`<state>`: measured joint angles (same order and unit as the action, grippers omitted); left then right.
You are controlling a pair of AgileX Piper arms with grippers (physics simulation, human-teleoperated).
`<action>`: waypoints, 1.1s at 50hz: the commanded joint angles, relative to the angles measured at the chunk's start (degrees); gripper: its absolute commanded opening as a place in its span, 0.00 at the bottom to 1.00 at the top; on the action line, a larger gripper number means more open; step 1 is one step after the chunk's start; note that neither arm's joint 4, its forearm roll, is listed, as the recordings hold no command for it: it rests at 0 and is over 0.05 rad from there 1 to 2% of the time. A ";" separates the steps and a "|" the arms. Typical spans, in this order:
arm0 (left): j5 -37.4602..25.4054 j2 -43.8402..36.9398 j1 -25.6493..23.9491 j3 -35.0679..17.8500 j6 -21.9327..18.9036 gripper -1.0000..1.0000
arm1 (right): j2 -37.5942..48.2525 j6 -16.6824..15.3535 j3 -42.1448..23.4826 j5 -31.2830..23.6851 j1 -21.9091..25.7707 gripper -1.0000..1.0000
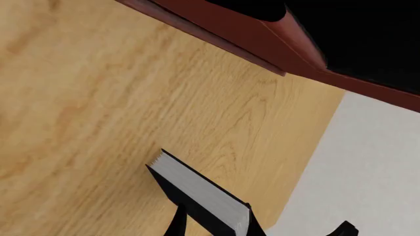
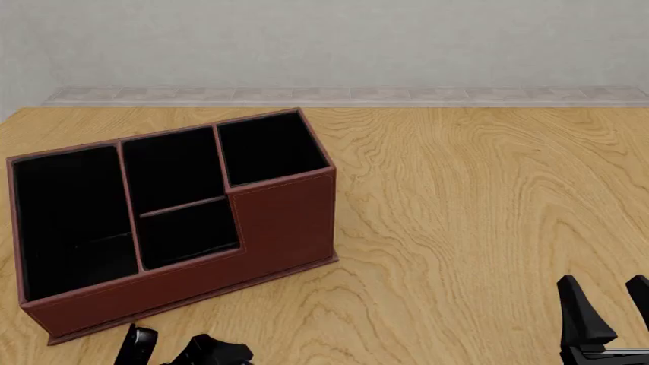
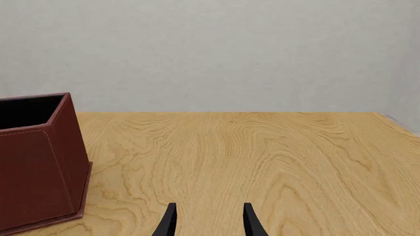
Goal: Pick up the book and place it in the left compartment of the caddy.
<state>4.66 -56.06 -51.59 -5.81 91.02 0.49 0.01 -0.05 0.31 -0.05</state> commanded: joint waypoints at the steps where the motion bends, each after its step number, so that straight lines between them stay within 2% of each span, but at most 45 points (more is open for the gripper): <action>1: 0.22 -2.03 0.22 1.00 -0.98 0.00 | -0.18 0.00 -0.06 -0.20 0.00 1.00; 12: -3.89 1.45 0.22 0.07 -1.37 0.00 | -0.18 -0.01 -0.06 -0.19 0.01 1.00; 18: -12.20 8.21 -0.63 -2.38 -2.06 0.00 | -0.18 0.00 -0.06 -0.19 0.00 1.00; 24: -22.92 16.12 -1.84 -6.42 -3.61 0.00 | -0.18 0.00 -0.06 -0.19 0.00 1.00; 30: -34.28 23.85 -0.83 -11.23 -5.89 0.00 | -0.18 -0.01 -0.06 -0.20 0.01 1.00; 42: -48.39 34.43 1.21 -15.93 -9.06 0.00 | -0.18 0.00 -0.06 -0.20 0.00 1.00; 43: -50.73 34.41 1.72 -18.52 -10.05 0.00 | -0.18 -0.01 -0.06 -0.20 0.00 1.00; 45: -51.79 36.27 2.80 -17.98 -11.22 0.00 | -0.18 0.00 -0.06 -0.19 0.00 1.00; 49: -55.18 37.49 5.89 -21.57 -16.25 0.00 | -0.18 0.00 -0.06 -0.20 -0.01 1.00; 51: -57.71 37.95 8.94 -24.64 -21.04 0.00 | -0.18 -0.01 -0.06 -0.20 0.00 1.00; 52: -58.73 37.12 11.22 -27.41 -25.49 0.00 | -0.18 -0.02 -0.06 -0.19 0.01 1.00; 53: -58.96 37.02 11.51 -28.21 -26.44 0.00 | -0.18 0.01 -0.06 -0.19 0.01 1.00; 54: -60.58 38.03 11.71 -27.92 -25.71 0.00 | -0.18 -0.01 -0.06 -0.20 0.01 1.00; 55: -60.95 37.18 13.04 -30.29 -28.74 0.00 | -0.17 0.00 -0.06 -0.20 0.01 1.00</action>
<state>-46.89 -22.48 -45.65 -26.12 75.33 0.49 0.01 -0.05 0.31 -0.05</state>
